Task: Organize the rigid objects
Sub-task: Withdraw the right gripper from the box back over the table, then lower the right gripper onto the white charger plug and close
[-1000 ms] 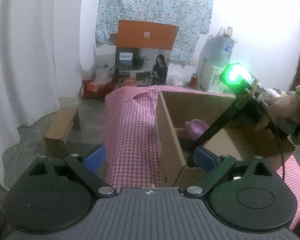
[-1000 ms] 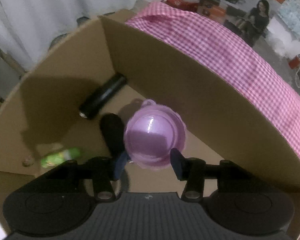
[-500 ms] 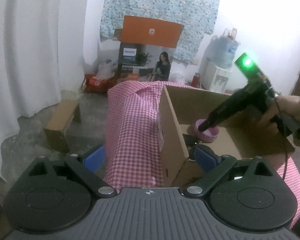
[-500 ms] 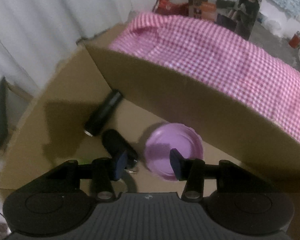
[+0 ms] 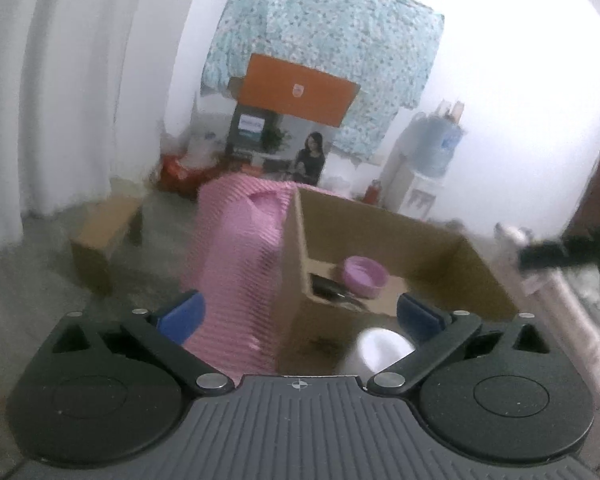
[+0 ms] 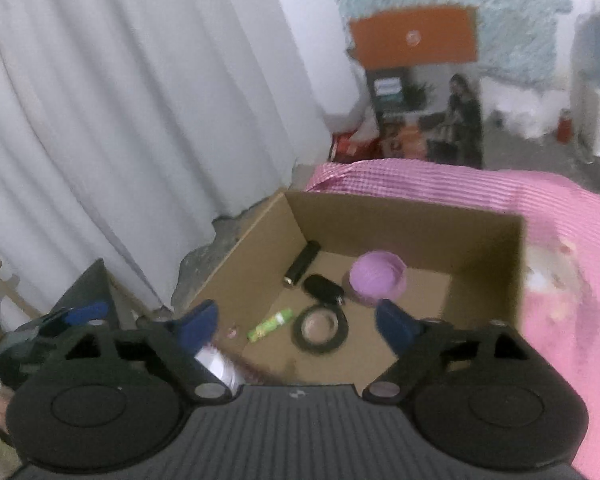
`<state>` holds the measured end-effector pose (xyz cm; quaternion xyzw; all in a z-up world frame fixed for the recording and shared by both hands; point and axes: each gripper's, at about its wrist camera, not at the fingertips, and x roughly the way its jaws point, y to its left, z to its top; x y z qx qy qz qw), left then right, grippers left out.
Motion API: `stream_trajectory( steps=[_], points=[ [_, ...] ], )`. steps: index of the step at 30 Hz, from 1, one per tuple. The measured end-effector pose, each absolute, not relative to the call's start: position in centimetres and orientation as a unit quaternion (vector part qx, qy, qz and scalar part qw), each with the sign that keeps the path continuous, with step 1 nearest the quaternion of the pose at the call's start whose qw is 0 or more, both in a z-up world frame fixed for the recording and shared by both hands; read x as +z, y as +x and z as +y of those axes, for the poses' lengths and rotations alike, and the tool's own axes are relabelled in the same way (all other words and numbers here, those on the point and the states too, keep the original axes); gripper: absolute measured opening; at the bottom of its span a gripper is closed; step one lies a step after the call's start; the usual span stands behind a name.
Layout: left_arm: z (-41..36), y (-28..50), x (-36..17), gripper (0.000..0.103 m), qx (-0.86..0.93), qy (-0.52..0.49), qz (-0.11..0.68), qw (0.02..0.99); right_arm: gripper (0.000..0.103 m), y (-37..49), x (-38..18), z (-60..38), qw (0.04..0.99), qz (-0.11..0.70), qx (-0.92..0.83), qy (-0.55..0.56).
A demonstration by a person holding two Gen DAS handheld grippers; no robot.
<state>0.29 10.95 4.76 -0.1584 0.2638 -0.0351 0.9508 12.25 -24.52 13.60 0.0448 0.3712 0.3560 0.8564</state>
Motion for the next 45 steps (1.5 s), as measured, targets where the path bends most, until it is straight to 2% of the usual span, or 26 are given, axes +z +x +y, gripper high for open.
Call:
stream_trajectory(
  steps=[1,4,14,22,27,33,37,42,45],
  points=[
    [10.8,0.1,4.6,0.103,-0.042,-0.168,0.267,0.948,0.101,11.0,13.5,-25.2,0.862,0.363,0.35,0.046],
    [9.7,-0.4,3.9,0.103,-0.063,-0.178,0.291,0.938,0.103,6.8,12.7,-27.1,0.885,0.338,0.317,0.04],
    [4.4,-0.4,1.8,0.103,-0.192,-0.182,0.333,0.905,0.103,0.0,9.8,-30.1,0.927,0.327,0.172,-0.057],
    [-1.3,0.3,1.7,0.103,-0.259,-0.104,0.311,0.908,0.103,-1.8,7.9,-31.7,0.937,0.297,0.164,-0.087],
    [-5.4,1.3,0.1,0.103,-0.298,-0.018,0.315,0.901,0.103,-2.9,6.8,-33.7,0.93,0.288,0.229,0.001],
    [-9.1,1.8,-2.3,0.103,-0.311,0.066,0.327,0.89,0.103,-1.0,4.5,-36.2,0.887,0.325,0.291,0.152],
    [-11.2,1.9,-3.3,0.103,-0.304,0.123,0.312,0.892,0.103,-0.3,3.3,-36.3,0.88,0.328,0.299,0.17],
    [-12.4,2.3,-4.1,0.103,-0.302,0.136,0.306,0.893,0.102,1.6,1.7,-36.7,0.861,0.346,0.302,0.219],
    [-13.0,2.4,-4.4,0.102,-0.302,0.15,0.299,0.893,0.095,2.9,0.6,-36.8,0.849,0.357,0.302,0.246]
  ],
)
